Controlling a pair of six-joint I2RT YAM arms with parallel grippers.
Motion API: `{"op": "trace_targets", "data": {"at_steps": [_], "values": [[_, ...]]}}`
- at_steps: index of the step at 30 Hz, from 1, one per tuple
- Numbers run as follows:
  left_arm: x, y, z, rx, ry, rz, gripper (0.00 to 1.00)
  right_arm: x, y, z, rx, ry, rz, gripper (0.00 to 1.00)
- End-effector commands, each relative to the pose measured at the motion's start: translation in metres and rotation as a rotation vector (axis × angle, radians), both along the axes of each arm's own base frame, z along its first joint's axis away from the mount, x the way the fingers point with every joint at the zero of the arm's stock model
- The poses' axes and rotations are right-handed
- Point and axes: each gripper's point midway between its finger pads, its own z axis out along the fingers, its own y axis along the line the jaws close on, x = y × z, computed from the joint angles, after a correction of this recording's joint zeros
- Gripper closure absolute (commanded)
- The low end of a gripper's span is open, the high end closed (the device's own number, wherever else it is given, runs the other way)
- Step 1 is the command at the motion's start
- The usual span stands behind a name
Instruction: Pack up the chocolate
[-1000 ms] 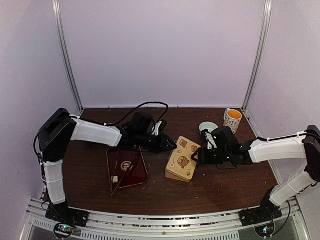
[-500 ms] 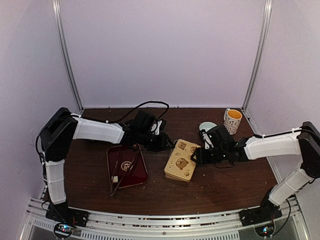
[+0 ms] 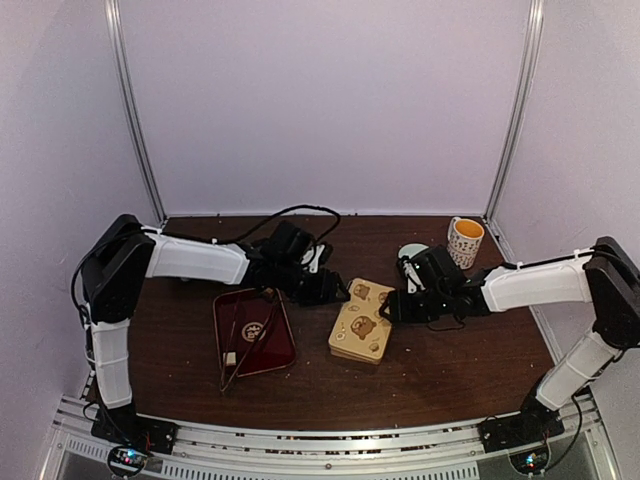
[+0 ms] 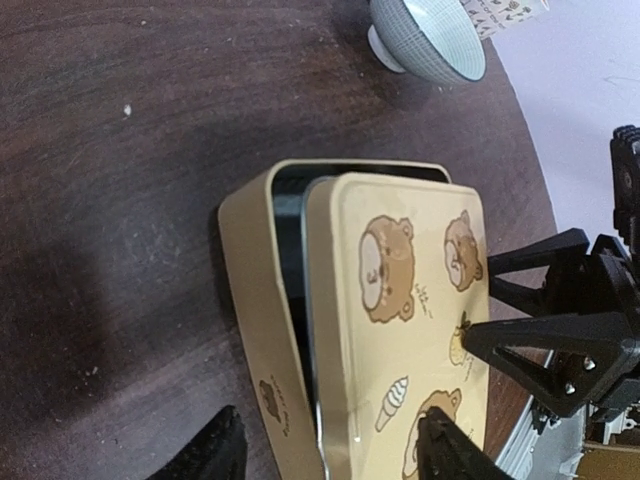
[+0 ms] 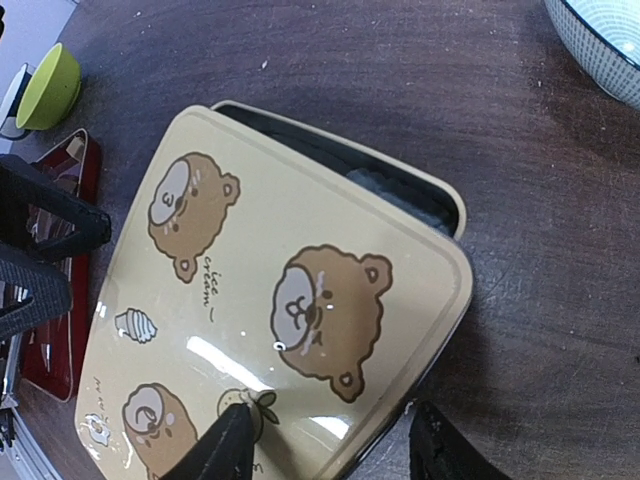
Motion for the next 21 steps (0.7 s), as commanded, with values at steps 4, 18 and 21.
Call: {"op": "trace_targets", "data": {"at_steps": [4, 18, 21], "values": [[0.004, -0.012, -0.008, -0.004, 0.018, -0.041, 0.48, 0.017, 0.007, 0.007, 0.024, -0.009, -0.007, 0.49], [0.01, -0.006, -0.005, 0.033, -0.006, -0.036, 0.41, 0.031, -0.003, 0.019, 0.0, -0.047, 0.014, 0.28], [0.01, -0.005, 0.003, 0.031, -0.022, -0.04, 0.36, 0.033, -0.006, 0.026, -0.025, -0.059, 0.055, 0.19]]}}
